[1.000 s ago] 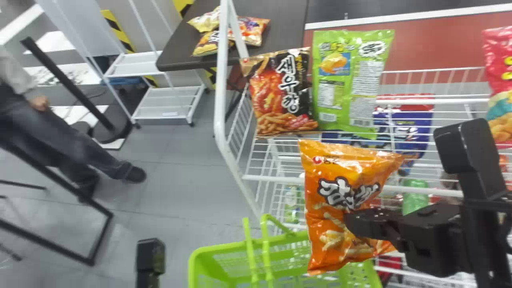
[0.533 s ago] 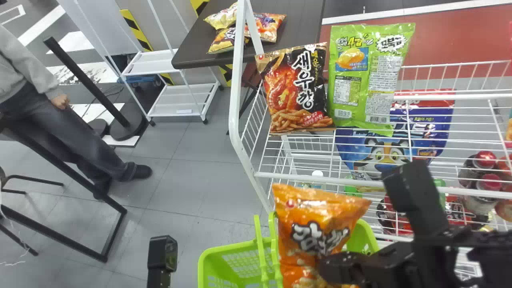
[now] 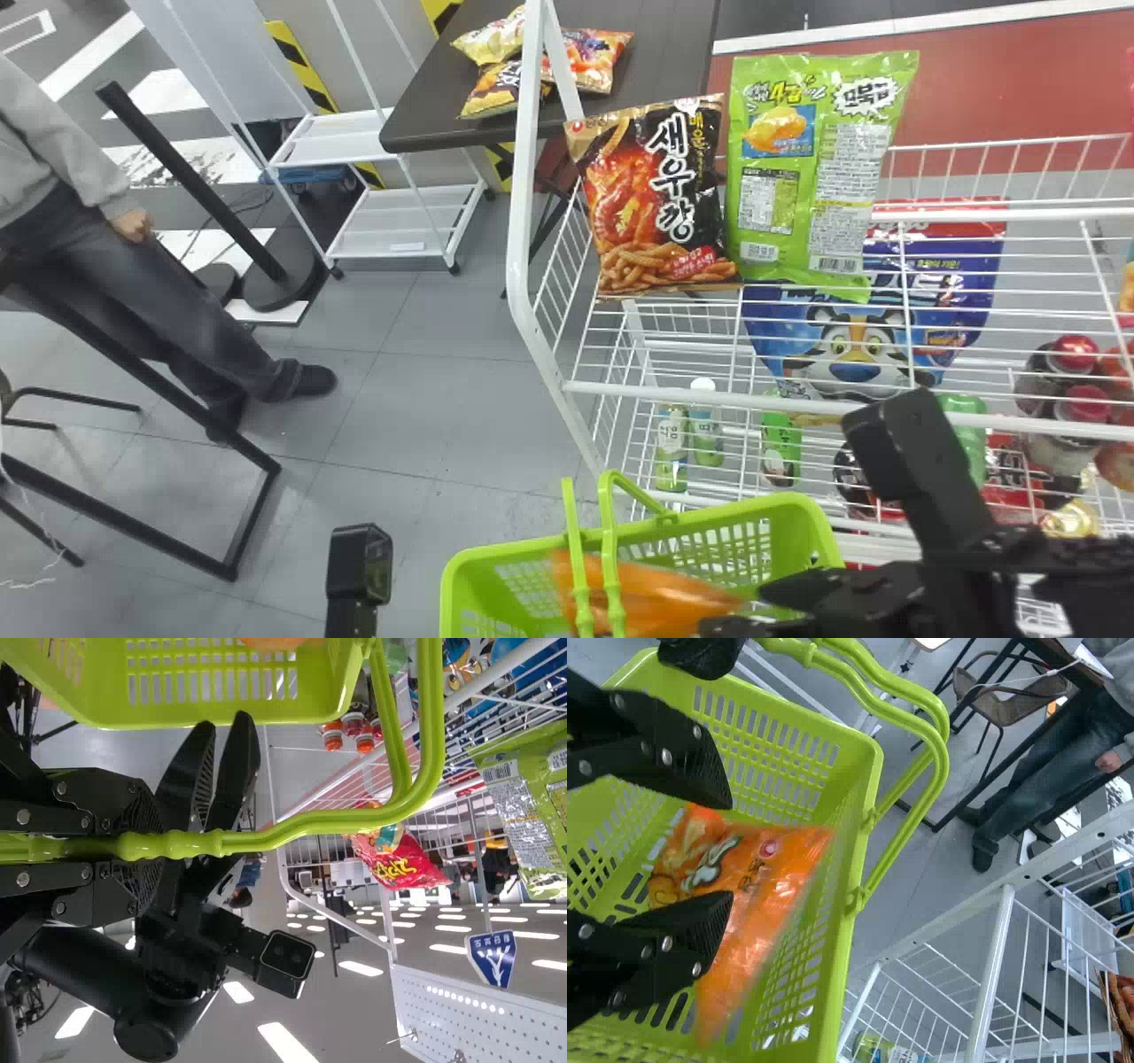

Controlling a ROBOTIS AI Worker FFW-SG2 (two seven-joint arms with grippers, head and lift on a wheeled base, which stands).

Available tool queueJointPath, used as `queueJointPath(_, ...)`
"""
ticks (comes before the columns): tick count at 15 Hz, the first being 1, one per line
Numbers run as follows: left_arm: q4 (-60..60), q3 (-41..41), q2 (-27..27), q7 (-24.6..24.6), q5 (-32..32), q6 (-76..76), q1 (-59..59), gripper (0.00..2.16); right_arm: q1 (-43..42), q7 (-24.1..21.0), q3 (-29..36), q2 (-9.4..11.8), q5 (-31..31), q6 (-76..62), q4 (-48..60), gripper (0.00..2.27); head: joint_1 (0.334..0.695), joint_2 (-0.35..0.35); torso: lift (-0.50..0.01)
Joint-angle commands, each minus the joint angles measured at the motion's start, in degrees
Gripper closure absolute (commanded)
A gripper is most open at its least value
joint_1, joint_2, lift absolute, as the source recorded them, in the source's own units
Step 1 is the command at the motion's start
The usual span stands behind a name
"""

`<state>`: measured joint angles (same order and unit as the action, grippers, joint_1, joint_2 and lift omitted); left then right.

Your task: Hold basket handle with left hand then pick Gamjakkang with right hand and place into basket

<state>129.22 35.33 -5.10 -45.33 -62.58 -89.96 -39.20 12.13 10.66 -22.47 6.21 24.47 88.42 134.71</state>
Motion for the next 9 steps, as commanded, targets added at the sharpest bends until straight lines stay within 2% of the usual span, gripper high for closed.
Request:
queueJointPath(1, -0.02, 0.00, 0.00, -0.11, 0.00, -0.07, 0.00, 2.15, 3.42, -0.46, -1.44, 1.26, -12.16, -11.12, 1.35, 0.05, 0.695, 0.350, -0.018)
queueJointPath(3, -0.28, 0.00, -0.09, -0.11, 0.00, -0.07, 0.00, 2.15, 6.59, -1.43, 0.76, 2.05, -18.05, -22.19, 0.47, 0.07, 0.695, 0.350, -0.018)
queueJointPath(5, -0.46, -0.26, -0.18, -0.20, 0.00, -0.07, 0.00, 2.15, 9.84, -1.52, 5.59, 2.75, -18.76, -36.08, -0.76, 0.08, 0.695, 0.345, -0.018)
queueJointPath(9, -0.46, -0.44, -0.27, -0.46, 0.00, -0.07, 0.00, 2.15, 15.64, -3.27, 15.35, 3.11, -18.14, -63.50, -7.97, 0.08, 0.695, 0.182, -0.018)
